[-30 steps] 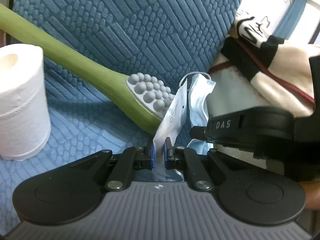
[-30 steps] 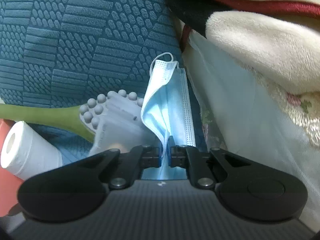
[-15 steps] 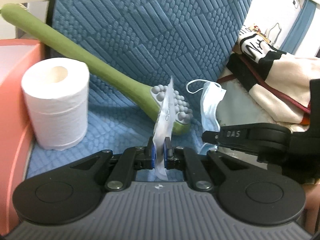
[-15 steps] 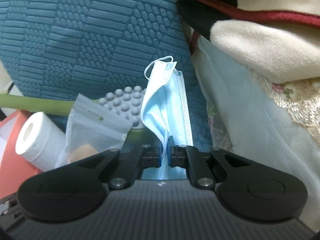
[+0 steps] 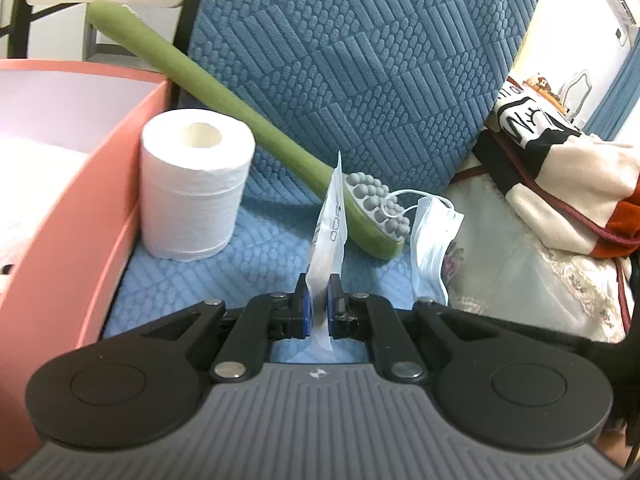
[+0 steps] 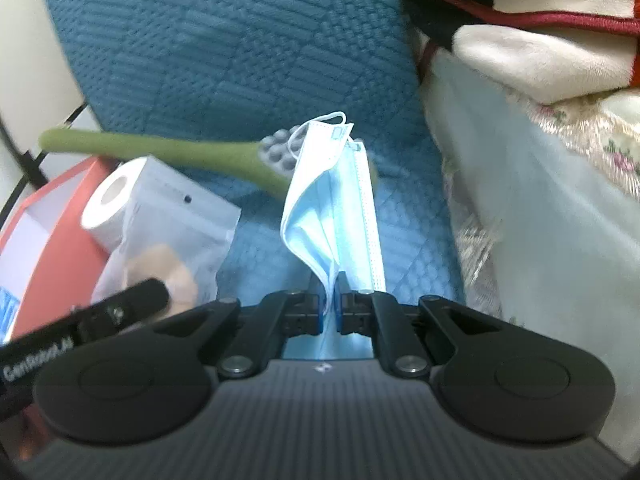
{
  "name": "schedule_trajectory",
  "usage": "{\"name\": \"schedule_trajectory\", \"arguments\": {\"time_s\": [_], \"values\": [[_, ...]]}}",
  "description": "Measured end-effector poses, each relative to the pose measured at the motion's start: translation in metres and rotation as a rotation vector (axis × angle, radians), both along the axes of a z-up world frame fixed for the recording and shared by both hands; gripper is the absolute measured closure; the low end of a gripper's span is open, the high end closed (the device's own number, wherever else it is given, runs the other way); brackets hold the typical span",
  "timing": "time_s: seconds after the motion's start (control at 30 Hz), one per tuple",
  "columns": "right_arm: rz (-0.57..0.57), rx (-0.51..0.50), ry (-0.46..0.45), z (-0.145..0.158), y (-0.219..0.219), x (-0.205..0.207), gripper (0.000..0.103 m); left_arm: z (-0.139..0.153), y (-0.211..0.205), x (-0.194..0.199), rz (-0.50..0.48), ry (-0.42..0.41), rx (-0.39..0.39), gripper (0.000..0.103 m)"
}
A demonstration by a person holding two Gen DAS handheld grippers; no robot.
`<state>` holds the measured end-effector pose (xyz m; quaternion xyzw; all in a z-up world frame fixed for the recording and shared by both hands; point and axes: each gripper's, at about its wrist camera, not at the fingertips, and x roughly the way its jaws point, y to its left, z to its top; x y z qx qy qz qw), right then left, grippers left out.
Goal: Organize soft objects
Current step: 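Lift the sponge bag and blue mask with both tools over the pink box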
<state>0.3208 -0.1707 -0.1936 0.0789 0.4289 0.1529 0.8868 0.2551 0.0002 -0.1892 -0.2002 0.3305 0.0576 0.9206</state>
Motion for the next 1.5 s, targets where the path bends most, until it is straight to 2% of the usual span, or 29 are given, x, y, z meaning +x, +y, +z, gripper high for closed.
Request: {"name": "schedule_trajectory", "arguments": {"time_s": [0.17,0.43,0.67,0.87,1.1,1.5], "values": [[0.023,-0.019,-0.008,0.002,0.004,-0.018,0.094,0.006,0.006,-0.018,0.006,0.004,0.02,0.094],[-0.016,0.009,0.022,-0.001,-0.007,-0.038,0.094,0.01,0.008,-0.043,0.004,0.014,0.016,0.094],[-0.007,0.004,0.022,0.002,-0.002,-0.072,0.094,0.012,0.003,-0.066,-0.028,0.039,0.063,0.094],[0.021,-0.056,0.015,0.001,0.007,-0.093,0.094,0.021,0.005,-0.088,-0.055,0.046,0.104,0.094],[0.06,-0.084,-0.002,0.011,0.015,-0.115,0.094,0.037,0.011,-0.106,-0.068,0.041,0.077,0.094],[0.082,0.002,0.011,0.045,0.011,-0.135,0.094,0.074,0.024,-0.115,-0.123,0.024,0.091,0.094]]}}
